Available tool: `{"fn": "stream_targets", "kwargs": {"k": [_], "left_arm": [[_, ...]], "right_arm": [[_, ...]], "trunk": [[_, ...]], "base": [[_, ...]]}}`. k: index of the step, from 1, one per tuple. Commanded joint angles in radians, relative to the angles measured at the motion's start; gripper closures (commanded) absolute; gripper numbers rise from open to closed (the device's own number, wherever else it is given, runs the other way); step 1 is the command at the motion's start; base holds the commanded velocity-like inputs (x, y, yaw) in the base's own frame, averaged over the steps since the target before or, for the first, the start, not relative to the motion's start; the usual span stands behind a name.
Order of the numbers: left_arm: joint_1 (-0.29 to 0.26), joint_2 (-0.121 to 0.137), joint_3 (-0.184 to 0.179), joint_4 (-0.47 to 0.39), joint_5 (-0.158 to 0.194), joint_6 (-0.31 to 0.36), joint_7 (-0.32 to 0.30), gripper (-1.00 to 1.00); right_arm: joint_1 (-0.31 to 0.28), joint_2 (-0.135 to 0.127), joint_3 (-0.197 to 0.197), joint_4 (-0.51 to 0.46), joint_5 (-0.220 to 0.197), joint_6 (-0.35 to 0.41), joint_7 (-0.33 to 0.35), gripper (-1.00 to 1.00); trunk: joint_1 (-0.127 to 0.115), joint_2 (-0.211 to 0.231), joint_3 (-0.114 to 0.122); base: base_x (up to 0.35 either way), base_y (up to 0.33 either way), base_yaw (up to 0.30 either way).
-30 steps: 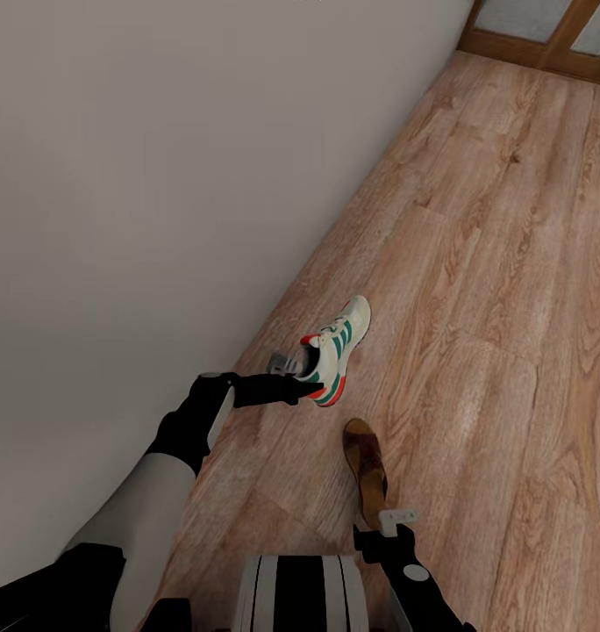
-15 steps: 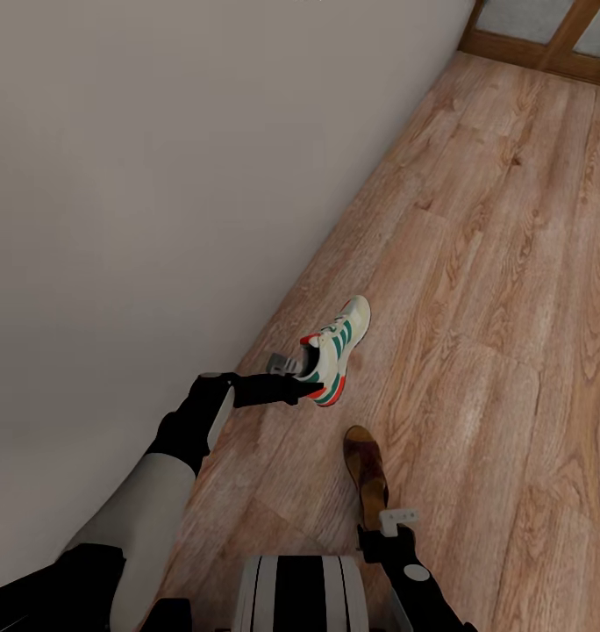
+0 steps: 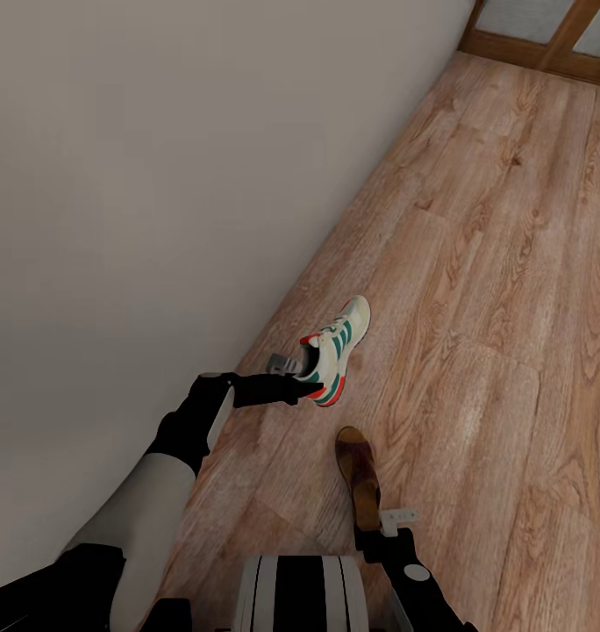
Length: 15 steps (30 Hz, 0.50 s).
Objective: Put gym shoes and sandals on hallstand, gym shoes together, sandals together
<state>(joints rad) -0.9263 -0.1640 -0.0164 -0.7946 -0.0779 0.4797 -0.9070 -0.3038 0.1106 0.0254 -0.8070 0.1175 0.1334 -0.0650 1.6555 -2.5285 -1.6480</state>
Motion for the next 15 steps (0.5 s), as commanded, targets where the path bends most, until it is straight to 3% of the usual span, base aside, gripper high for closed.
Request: {"fn": "stream_targets", "kwargs": {"k": [1,15], "left_arm": [[0.000,0.000,0.002,-0.002,-0.007,0.006,-0.006,1.00],[0.000,0.000,0.001,-0.012,-0.007,0.007,-0.006,1.00]], "right_arm": [[0.000,0.000,0.002,-0.002,0.005,0.008,-0.006,1.00],[0.000,0.000,0.002,-0.003,0.005,0.008,-0.006,1.00]], "trunk": [[0.000,0.000,-0.001],[0.000,0.000,-0.001]], "base": [[0.000,0.000,0.000],[0.000,0.000,0.000]]}}
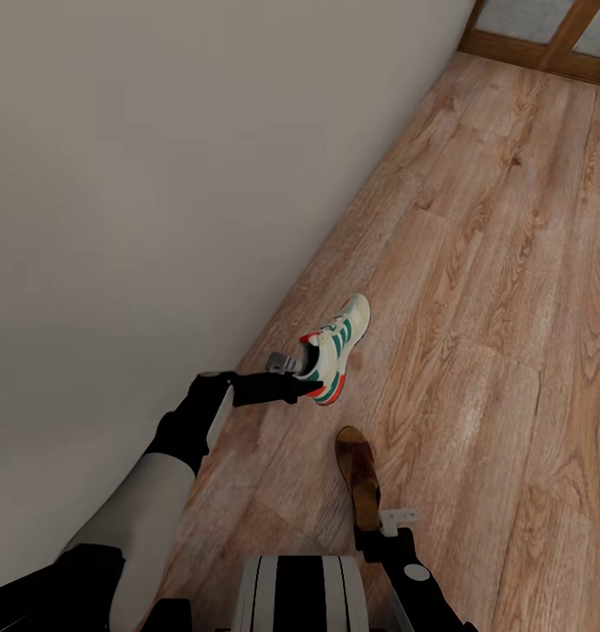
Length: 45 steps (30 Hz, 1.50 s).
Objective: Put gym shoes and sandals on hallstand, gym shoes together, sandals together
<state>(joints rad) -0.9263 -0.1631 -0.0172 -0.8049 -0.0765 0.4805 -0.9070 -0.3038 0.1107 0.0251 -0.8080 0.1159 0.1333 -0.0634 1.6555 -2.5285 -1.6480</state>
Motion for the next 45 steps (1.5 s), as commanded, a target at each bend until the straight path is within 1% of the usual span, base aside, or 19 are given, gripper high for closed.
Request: {"fn": "stream_targets", "kwargs": {"k": [1,10,20,21,22,24,25,27,28,30,33,36,38,40,42,43,44,45], "left_arm": [[0.000,0.000,0.002,-0.008,-0.008,0.007,-0.006,1.00],[0.000,0.000,0.003,-0.014,-0.008,0.009,-0.006,1.00],[0.000,0.002,0.006,-0.017,-0.010,0.009,-0.005,1.00],[0.000,0.002,0.007,-0.019,-0.011,0.009,-0.005,1.00],[0.000,0.007,0.007,-0.020,-0.012,0.009,-0.004,1.00],[0.000,0.025,0.008,-0.025,-0.012,0.010,-0.003,1.00],[0.000,0.031,0.008,-0.025,-0.012,0.010,-0.003,1.00],[0.000,0.055,0.009,-0.027,-0.012,0.010,-0.004,1.00],[0.000,0.061,0.010,-0.027,-0.012,0.011,-0.004,1.00],[0.000,0.081,0.011,-0.028,-0.012,0.011,-0.004,1.00],[0.002,0.101,0.012,-0.027,-0.018,0.008,0.001,1.00],[0.003,0.104,0.010,-0.025,-0.021,0.004,0.008,1.00],[0.004,0.105,0.008,-0.021,-0.023,0.001,0.034,1.00],[0.005,0.105,0.007,-0.019,-0.023,0.000,0.050,1.00],[0.022,0.105,0.007,-0.015,-0.023,-0.003,0.090,1.00],[0.042,0.104,0.007,-0.015,-0.023,-0.005,0.122,1.00],[0.051,0.104,0.007,-0.015,-0.023,-0.006,0.139,1.00],[0.068,0.104,0.007,-0.014,-0.023,-0.015,0.173,1.00]], "right_arm": [[0.000,0.000,0.003,-0.002,0.007,0.008,-0.007,1.00],[0.000,0.000,0.003,-0.003,0.007,0.006,-0.007,1.00],[0.000,-0.001,0.000,-0.016,0.007,0.005,-0.007,1.00],[0.000,-0.001,-0.007,-0.017,0.007,0.005,-0.007,1.00],[0.000,-0.002,-0.021,-0.018,0.007,0.004,-0.007,1.00],[0.000,-0.004,-0.067,-0.020,0.008,-0.001,-0.005,1.00],[0.000,-0.005,-0.078,-0.022,0.008,-0.003,-0.005,1.00],[0.000,-0.018,-0.114,-0.029,0.010,-0.017,-0.002,1.00],[0.000,-0.023,-0.120,-0.030,0.010,-0.022,-0.002,1.00],[0.000,-0.052,-0.133,-0.035,0.011,-0.052,-0.003,1.00],[0.000,-0.105,-0.140,-0.037,0.011,-0.117,-0.005,1.00],[0.000,-0.119,-0.141,-0.036,0.012,-0.132,-0.006,1.00],[0.000,-0.134,-0.142,-0.033,0.012,-0.138,-0.006,1.00],[0.000,-0.142,-0.143,-0.032,0.012,-0.141,-0.006,1.00],[0.000,-0.157,-0.147,-0.032,0.011,-0.150,-0.004,1.00],[0.000,-0.164,-0.150,-0.030,0.011,-0.153,-0.004,1.00],[0.000,-0.167,-0.151,-0.030,0.011,-0.154,-0.004,1.00],[0.000,-0.172,-0.151,-0.029,0.010,-0.156,-0.003,1.00]], "trunk": [[-0.001,0.000,0.003],[-0.005,0.002,0.040],[-0.009,0.004,0.091],[-0.010,0.005,0.096],[-0.010,0.005,0.101],[-0.011,0.005,0.111],[-0.011,0.006,0.117],[-0.012,0.006,0.127],[-0.013,0.006,0.132],[-0.014,0.007,0.143],[-0.015,0.007,0.158],[-0.016,0.008,0.174],[-0.017,0.009,0.184],[-0.018,0.009,0.194],[-0.019,0.010,0.205],[-0.019,0.010,0.210],[-0.020,0.010,0.215],[-0.020,0.010,0.220]], "base": [[0.000,0.000,0.000],[0.000,0.000,-0.012],[0.000,0.000,-0.156],[0.000,0.000,-0.178],[0.000,0.000,-0.178],[0.000,0.000,-0.179],[0.000,0.000,-0.179],[0.000,0.000,-0.179],[0.000,0.000,-0.179],[0.000,0.000,-0.179],[0.000,0.000,-0.180],[0.000,0.000,-0.179],[0.000,0.000,-0.179],[0.000,0.000,-0.179],[0.000,0.000,-0.179],[0.000,0.000,-0.180],[0.000,0.000,-0.179],[0.000,0.000,-0.179]]}}
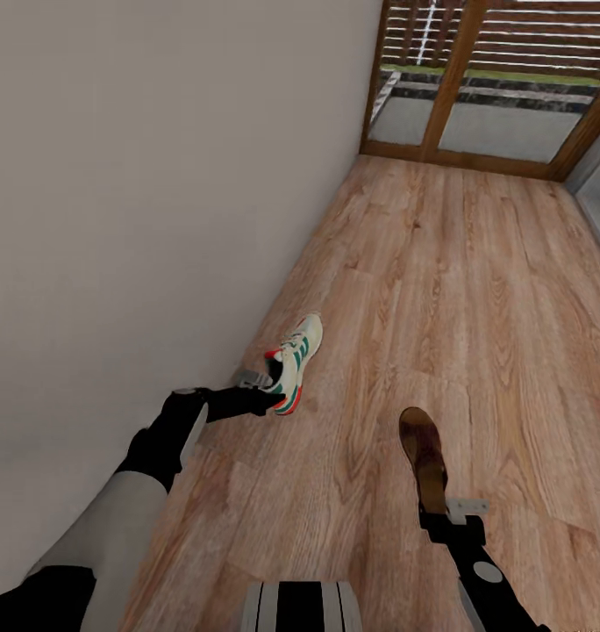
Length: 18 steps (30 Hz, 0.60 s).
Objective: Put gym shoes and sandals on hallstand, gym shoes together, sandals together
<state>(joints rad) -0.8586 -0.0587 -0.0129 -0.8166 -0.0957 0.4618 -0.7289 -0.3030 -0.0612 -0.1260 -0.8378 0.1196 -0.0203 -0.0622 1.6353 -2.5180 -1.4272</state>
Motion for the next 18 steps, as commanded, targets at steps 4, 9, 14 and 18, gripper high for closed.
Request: {"fn": "stream_targets", "kwargs": {"k": [4,9,14,18], "left_arm": [[0.077,-0.005,0.002,0.001,-0.002,-0.125,0.157,1.00],[0.151,-0.014,-0.001,0.014,0.000,-0.200,0.330,1.00],[0.217,-0.018,-0.002,0.022,-0.001,-0.327,0.472,1.00],[0.244,-0.023,-0.002,0.045,-0.003,-0.387,0.550,1.00]], "right_arm": [[0.001,-0.008,-0.016,0.003,0.006,-0.005,-0.004,1.00],[0.003,-0.007,-0.138,0.004,0.003,-0.007,0.019,1.00],[0.003,-0.008,-0.228,0.001,0.005,-0.024,0.122,1.00],[0.003,-0.008,-0.243,0.001,0.006,-0.035,0.153,1.00]], "trunk": [[-0.002,0.001,0.020],[-0.004,0.002,0.046],[-0.006,0.003,0.072],[-0.008,0.004,0.090]], "base": [[0.000,0.000,-0.180],[0.000,0.000,-0.180],[0.000,0.000,-0.177],[0.000,0.000,-0.074]]}}
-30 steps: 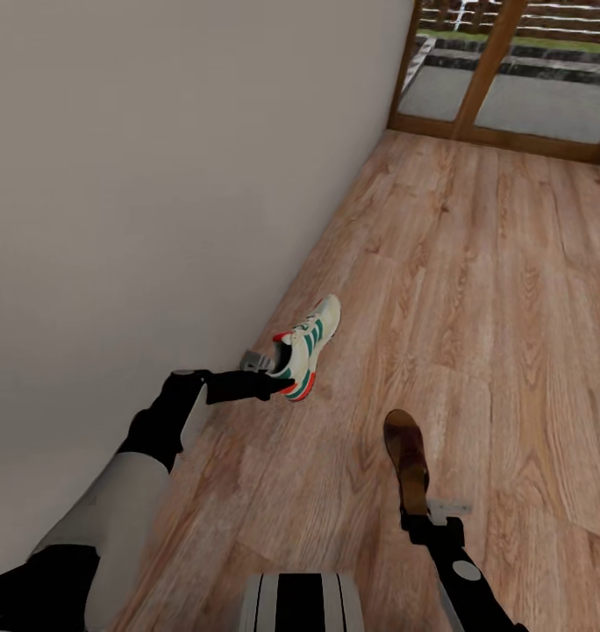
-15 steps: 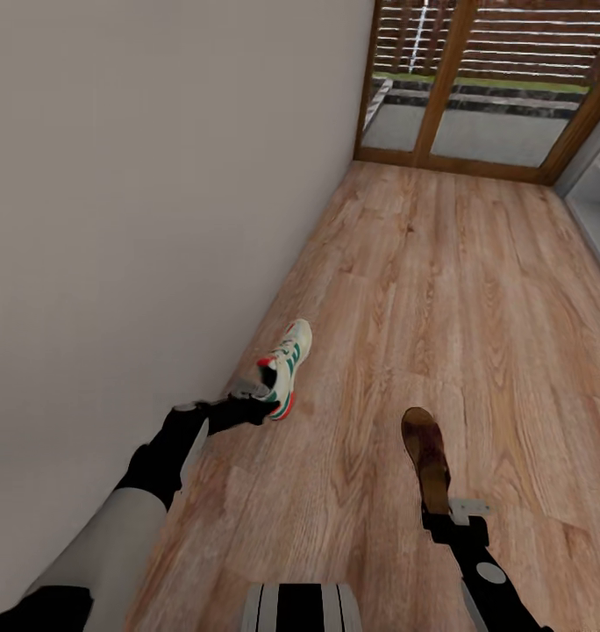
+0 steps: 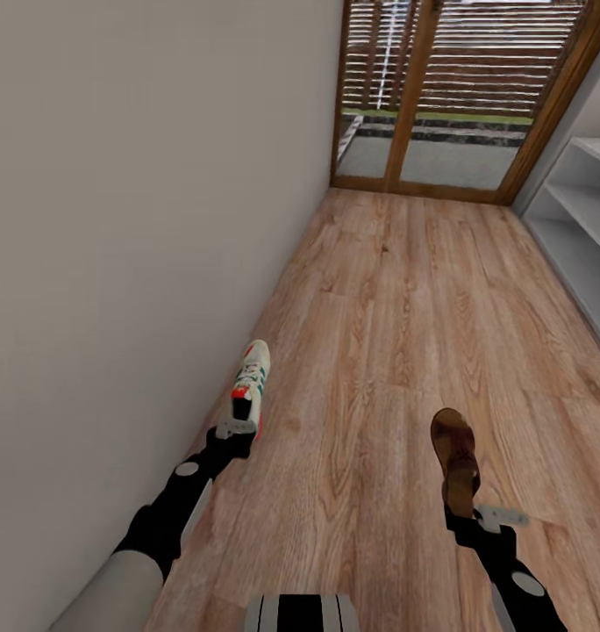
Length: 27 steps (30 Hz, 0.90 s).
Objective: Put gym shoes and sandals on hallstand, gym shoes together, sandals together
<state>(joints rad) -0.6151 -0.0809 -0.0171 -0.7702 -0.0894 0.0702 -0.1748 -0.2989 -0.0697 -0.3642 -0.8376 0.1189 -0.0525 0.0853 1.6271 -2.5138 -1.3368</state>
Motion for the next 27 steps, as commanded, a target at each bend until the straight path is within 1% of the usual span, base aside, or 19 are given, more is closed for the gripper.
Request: {"fn": "stream_targets", "kwargs": {"k": [1,4,10,11,12,14,15,16,17,18,21,27], "left_arm": [[0.004,-0.001,0.002,0.004,-0.010,-0.003,0.010,1.00],[0.017,-0.001,0.003,0.014,-0.011,-0.014,0.032,1.00],[0.031,0.006,0.006,0.024,-0.012,-0.017,0.038,1.00],[0.041,0.010,0.008,0.048,-0.013,-0.028,0.039,1.00],[0.042,0.011,0.009,0.053,-0.013,-0.035,0.039,1.00],[0.051,0.015,0.010,0.075,-0.013,-0.074,0.040,1.00],[0.091,0.018,0.007,0.149,-0.013,-0.164,0.149,1.00],[0.095,0.017,0.007,0.153,-0.013,-0.173,0.156,1.00],[0.106,0.017,0.005,0.159,-0.014,-0.202,0.170,1.00],[0.113,0.017,0.004,0.162,-0.013,-0.217,0.175,1.00],[0.137,0.017,0.003,0.167,-0.012,-0.245,0.183,1.00],[0.148,0.017,0.004,0.167,-0.006,-0.250,0.184,1.00]], "right_arm": [[-0.001,0.001,-0.007,0.001,0.008,-0.009,0.009,1.00],[-0.001,0.001,-0.008,0.000,0.010,-0.029,0.012,1.00],[0.000,0.002,-0.009,0.002,0.011,-0.036,0.011,1.00],[0.000,0.002,-0.009,0.003,0.011,-0.037,0.011,1.00],[0.000,0.002,-0.009,0.003,0.012,-0.038,0.011,1.00],[0.000,0.002,-0.009,0.008,0.013,-0.037,0.010,1.00],[0.003,-0.001,-0.011,0.089,0.012,-0.058,0.010,1.00],[0.004,-0.001,-0.011,0.092,0.012,-0.065,0.010,1.00],[0.009,-0.001,-0.011,0.105,0.012,-0.089,0.010,1.00],[0.014,-0.001,-0.011,0.114,0.012,-0.106,0.010,1.00],[0.038,-0.001,-0.012,0.156,0.012,-0.194,0.009,1.00],[0.053,-0.001,-0.012,0.198,0.012,-0.238,0.008,1.00]], "trunk": [[-0.001,0.000,0.004],[-0.002,0.001,0.015],[-0.005,0.002,0.039],[-0.005,0.002,0.043],[-0.006,0.003,0.046],[-0.006,0.003,0.054],[-0.007,0.003,0.058],[-0.007,0.004,0.062],[-0.008,0.004,0.067],[-0.008,0.004,0.072],[-0.010,0.005,0.087],[-0.012,0.006,0.118]], "base": [[0.000,0.000,-0.025],[0.000,0.000,-0.012],[0.000,0.000,-0.002],[0.000,0.000,0.000],[0.000,0.000,0.000],[0.000,0.000,0.000],[0.000,0.000,-0.009],[0.000,0.000,-0.025],[0.000,0.000,-0.095],[0.000,0.000,-0.128],[0.000,0.000,-0.171],[0.000,0.000,-0.184]]}}
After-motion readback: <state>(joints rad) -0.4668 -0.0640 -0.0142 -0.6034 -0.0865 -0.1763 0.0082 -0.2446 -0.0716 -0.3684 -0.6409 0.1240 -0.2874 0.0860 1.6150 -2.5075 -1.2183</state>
